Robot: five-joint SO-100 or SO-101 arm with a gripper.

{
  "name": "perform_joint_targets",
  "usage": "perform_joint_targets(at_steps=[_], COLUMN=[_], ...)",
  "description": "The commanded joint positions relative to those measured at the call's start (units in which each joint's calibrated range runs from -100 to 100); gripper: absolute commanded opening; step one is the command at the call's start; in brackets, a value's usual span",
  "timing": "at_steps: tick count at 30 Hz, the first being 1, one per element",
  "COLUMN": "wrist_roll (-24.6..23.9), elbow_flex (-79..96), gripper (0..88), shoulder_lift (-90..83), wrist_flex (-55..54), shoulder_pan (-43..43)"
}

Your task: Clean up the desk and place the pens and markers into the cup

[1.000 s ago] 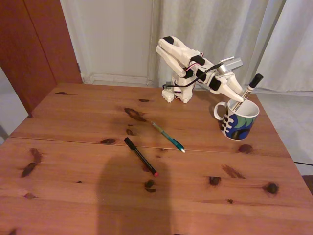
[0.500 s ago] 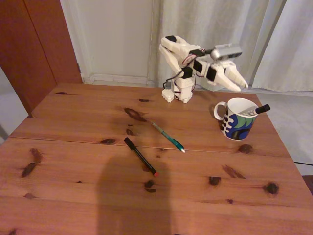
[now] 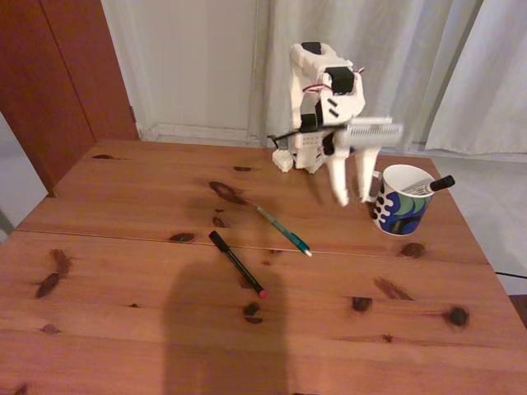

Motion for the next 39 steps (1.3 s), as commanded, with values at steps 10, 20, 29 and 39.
perform_joint_targets(at_steps=[10, 20, 29, 39], wrist_roll=[15.0, 18.14, 19.14, 21.55], elbow_flex=[-13.29, -16.27, -15.55, -9.95], gripper=[13.3, 13.3, 13.3, 13.3], shoulder_lift=[15.11, 23.72, 27.27, 28.27], wrist_flex=[18.71, 18.71, 19.4, 18.88], shoulder_pan=[14.86, 17.28, 18.8, 20.73])
